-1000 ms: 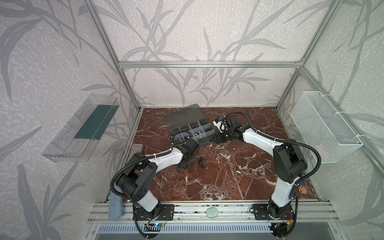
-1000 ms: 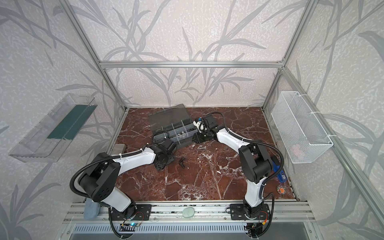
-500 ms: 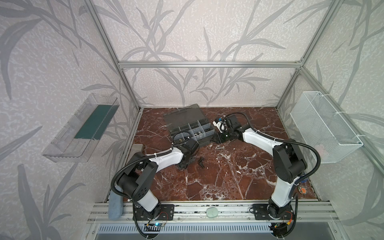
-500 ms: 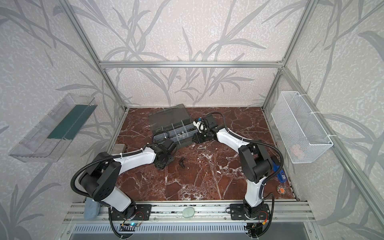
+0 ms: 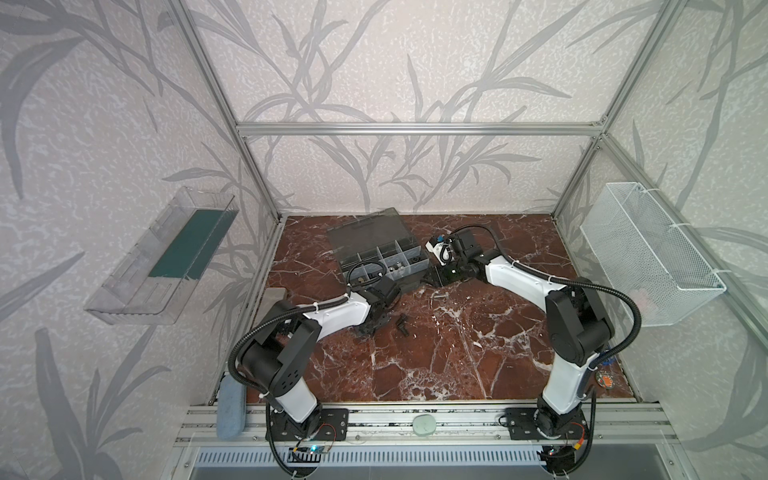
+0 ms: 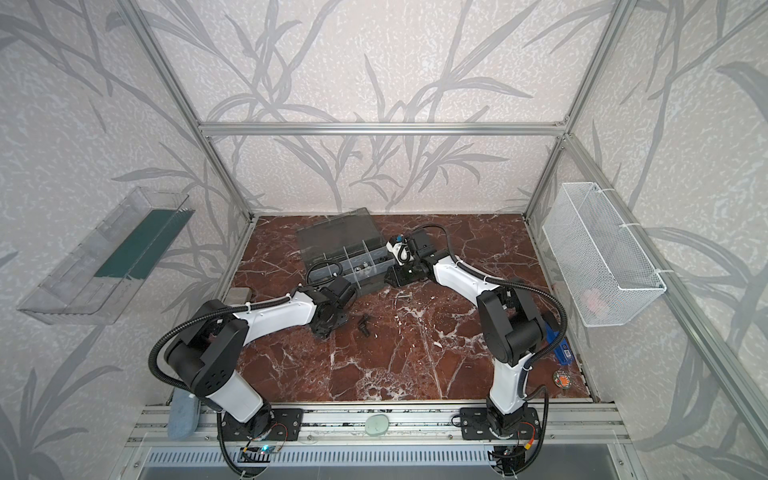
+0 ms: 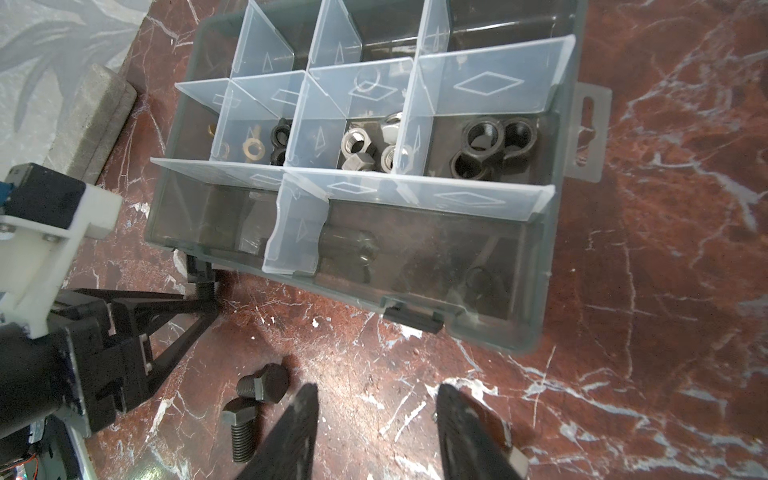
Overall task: Sort the screws and nuts into containers
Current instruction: 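Lower the left gripper and close it on a black hex bolt, then lift the black bolt and carry it over the organizer box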
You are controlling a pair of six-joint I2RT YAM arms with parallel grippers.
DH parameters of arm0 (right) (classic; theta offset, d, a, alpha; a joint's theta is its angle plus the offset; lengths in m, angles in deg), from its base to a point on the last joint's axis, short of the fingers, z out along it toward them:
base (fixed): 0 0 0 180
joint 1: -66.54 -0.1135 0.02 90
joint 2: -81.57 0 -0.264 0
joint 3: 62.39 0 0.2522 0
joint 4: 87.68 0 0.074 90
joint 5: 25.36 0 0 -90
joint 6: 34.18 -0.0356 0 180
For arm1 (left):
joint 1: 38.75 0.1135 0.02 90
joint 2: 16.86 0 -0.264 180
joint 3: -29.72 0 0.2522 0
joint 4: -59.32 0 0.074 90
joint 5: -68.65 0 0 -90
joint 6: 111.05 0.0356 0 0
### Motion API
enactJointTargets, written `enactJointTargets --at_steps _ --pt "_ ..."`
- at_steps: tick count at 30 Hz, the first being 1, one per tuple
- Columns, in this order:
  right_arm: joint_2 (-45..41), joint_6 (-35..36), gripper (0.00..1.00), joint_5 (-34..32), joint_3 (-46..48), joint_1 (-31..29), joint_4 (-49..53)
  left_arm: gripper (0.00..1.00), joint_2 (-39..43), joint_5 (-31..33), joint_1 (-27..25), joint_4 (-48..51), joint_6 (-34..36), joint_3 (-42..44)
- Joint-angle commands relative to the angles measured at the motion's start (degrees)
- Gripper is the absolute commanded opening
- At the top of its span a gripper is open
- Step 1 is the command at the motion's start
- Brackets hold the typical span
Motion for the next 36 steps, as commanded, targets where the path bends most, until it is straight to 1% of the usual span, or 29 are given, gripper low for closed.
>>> enactJointTargets --at_steps 1,4,9,12,14,17,21,25,31,34,36 --pt "0.8 -0.3 0.48 0.8 -0.2 0.2 -0.4 0.46 -2.0 1.8 0.3 2.2 0.5 0.0" --pt "1.1 -0.4 0.47 0.8 -0.4 0.1 -0.4 0.41 -2.4 1.8 0.4 1.9 0.7 -0.2" --pt "1.3 -0.5 0.48 1.0 -0.6 0.1 -0.2 0.38 -3.4 1.4 0.7 1.3 1.7 -0.5" --pt "1.5 -0.7 0.47 1.0 -0.6 0.2 -0.2 0.36 -3.9 0.5 1.0 0.5 3.6 -0.6" --pt "1.6 -0.8 0.47 1.0 -0.6 0.2 -0.2 0.36 -3.9 -0.1 1.3 -0.3 5.7 -0.7" --pt "1.7 -0.8 0.47 1.0 -0.7 0.2 -0.1 0.39 -3.8 0.1 1.4 0.5 7.6 -1.1" --pt "1.7 -1.0 0.47 0.9 -0.7 0.2 0.0 0.39 -3.6 0.2 1.4 0.5 9.9 -0.8" --pt "1.8 -1.1 0.47 0.8 -1.0 0.2 0.0 0.38 -3.5 -1.3 1.5 -1.9 11.9 0.2" --pt "1.6 -1.5 0.47 0.7 -0.9 0.2 0.1 0.22 -4.5 -2.2 1.7 -2.7 13.3 -0.1" --pt "1.4 -1.5 0.47 0.7 -0.8 0.2 0.2 0.11 -4.2 -2.0 1.8 -2.3 13.6 0.2" --pt "1.4 -1.6 0.47 0.6 -0.6 0.2 0.2 0.00 -3.7 -1.9 1.7 -2.0 13.5 0.4"
